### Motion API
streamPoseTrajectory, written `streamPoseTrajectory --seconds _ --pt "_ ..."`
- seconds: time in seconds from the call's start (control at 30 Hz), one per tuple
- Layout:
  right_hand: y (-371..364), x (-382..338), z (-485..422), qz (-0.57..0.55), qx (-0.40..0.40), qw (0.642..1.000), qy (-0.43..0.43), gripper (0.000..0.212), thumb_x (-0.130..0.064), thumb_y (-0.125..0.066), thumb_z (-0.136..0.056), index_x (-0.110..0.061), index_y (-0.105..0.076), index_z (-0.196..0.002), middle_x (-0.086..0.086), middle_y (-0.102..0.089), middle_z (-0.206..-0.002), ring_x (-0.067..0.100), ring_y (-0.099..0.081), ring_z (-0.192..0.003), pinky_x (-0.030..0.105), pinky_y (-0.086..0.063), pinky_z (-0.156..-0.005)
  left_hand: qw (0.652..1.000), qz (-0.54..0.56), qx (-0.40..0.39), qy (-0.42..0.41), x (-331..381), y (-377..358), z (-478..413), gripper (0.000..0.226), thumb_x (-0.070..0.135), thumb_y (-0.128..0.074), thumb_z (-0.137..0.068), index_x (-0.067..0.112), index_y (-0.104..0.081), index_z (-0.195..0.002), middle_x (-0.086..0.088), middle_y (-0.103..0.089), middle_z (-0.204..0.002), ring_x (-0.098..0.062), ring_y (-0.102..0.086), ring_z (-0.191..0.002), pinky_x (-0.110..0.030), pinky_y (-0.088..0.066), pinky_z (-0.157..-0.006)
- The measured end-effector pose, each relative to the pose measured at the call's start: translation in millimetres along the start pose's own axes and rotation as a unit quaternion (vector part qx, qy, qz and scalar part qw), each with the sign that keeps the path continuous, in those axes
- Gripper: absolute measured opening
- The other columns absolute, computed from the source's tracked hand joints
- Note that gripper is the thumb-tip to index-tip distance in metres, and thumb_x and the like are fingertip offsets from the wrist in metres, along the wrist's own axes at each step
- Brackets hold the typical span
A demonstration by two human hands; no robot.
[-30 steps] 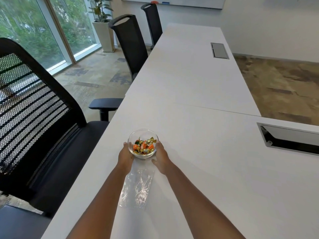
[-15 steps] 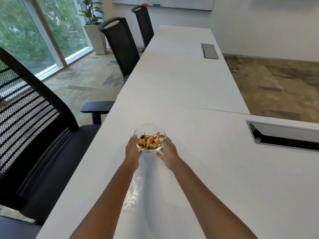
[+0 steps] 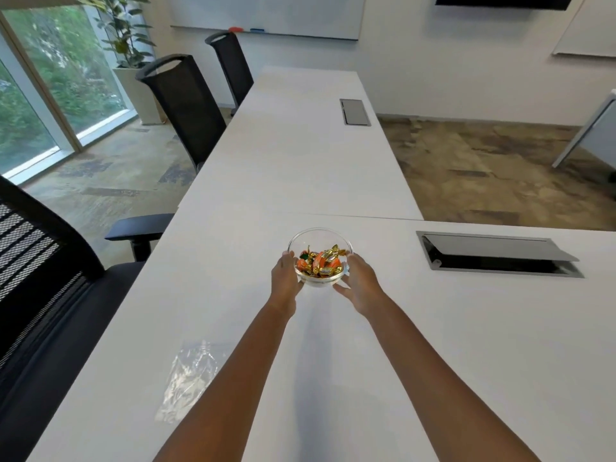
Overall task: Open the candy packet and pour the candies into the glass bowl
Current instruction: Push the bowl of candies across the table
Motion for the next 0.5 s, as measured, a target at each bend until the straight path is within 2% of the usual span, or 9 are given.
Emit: streamPoseTrajectory --seconds 0.07,0.13,0.3,0.33,0.4,0.47,0.5 --pt "18 -5 2 -0.003 0.008 1.0 0.003 0.04 -0.014 -0.032 -0.098 -0.014 -0.042 -0.137 0.011 -0.046 -0.14 0.026 -0.045 -0.128 0.036 -0.043 -0.096 1.0 -0.003 -0.011 0.006 -5 -17 3 0.045 0.028 -0.027 -0.1 0.003 -0.037 -0.135 -0.01 -0.047 -0.121 -0.023 -0.044 -0.116 -0.04 -0.033 -0.108" --pt "32 -7 2 -0.005 0.015 1.0 0.003 0.039 -0.016 -0.033 -0.098 -0.014 -0.042 -0.136 0.012 -0.046 -0.14 0.027 -0.045 -0.129 0.036 -0.043 -0.096 1.0 -0.007 -0.015 0.013 -12 -29 3 0.044 0.028 -0.027 -0.1 0.002 -0.039 -0.133 -0.004 -0.045 -0.113 -0.017 -0.042 -0.107 -0.04 -0.033 -0.108" --pt "61 -2 -1 -0.003 0.033 0.999 -0.006 0.037 -0.014 -0.034 -0.097 -0.012 -0.045 -0.133 0.014 -0.045 -0.14 0.028 -0.044 -0.129 0.035 -0.043 -0.092 0.999 -0.012 -0.028 0.029 -35 -50 3 0.035 0.027 -0.028 -0.1 0.007 -0.051 -0.117 -0.003 -0.05 -0.103 -0.018 -0.042 -0.106 -0.036 -0.037 -0.101" --pt "65 1 -2 -0.002 0.036 0.999 -0.009 0.037 -0.014 -0.034 -0.097 -0.012 -0.046 -0.132 0.014 -0.045 -0.14 0.029 -0.044 -0.129 0.036 -0.043 -0.092 0.999 -0.013 -0.028 0.032 -39 -51 3 0.036 0.027 -0.028 -0.1 0.006 -0.049 -0.119 -0.003 -0.05 -0.104 -0.018 -0.042 -0.105 -0.036 -0.037 -0.1" --pt "72 8 -5 0.0 0.043 0.999 -0.018 0.037 -0.014 -0.034 -0.097 -0.012 -0.046 -0.132 0.014 -0.045 -0.14 0.029 -0.044 -0.129 0.036 -0.043 -0.093 0.999 -0.019 -0.025 0.038 -50 -51 1 0.039 0.026 -0.029 -0.099 0.004 -0.044 -0.126 -0.004 -0.051 -0.099 -0.019 -0.043 -0.103 -0.035 -0.038 -0.092" --pt "77 17 -8 0.001 0.046 0.999 -0.027 0.038 -0.014 -0.034 -0.097 -0.012 -0.045 -0.133 0.015 -0.045 -0.14 0.029 -0.044 -0.129 0.037 -0.043 -0.093 0.998 -0.031 -0.02 0.043 -59 -51 0 0.035 0.025 -0.029 -0.099 0.004 -0.046 -0.122 -0.004 -0.052 -0.093 -0.02 -0.044 -0.101 -0.032 -0.039 -0.081" --pt "78 21 -10 0.0 0.045 0.998 -0.031 0.038 -0.013 -0.034 -0.097 -0.012 -0.045 -0.133 0.015 -0.045 -0.14 0.029 -0.044 -0.129 0.037 -0.043 -0.094 0.998 -0.039 -0.018 0.045 -64 -50 -1 0.034 0.025 -0.03 -0.099 0.004 -0.047 -0.119 -0.007 -0.052 -0.097 -0.021 -0.044 -0.1 -0.031 -0.039 -0.08"
Point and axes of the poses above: each hand's wrist, its own z-axis away from the middle knuckle, its own y-axis out of the back of the hand, x = y × z, the point moved 9 cm from there along -z, towards the middle knuckle
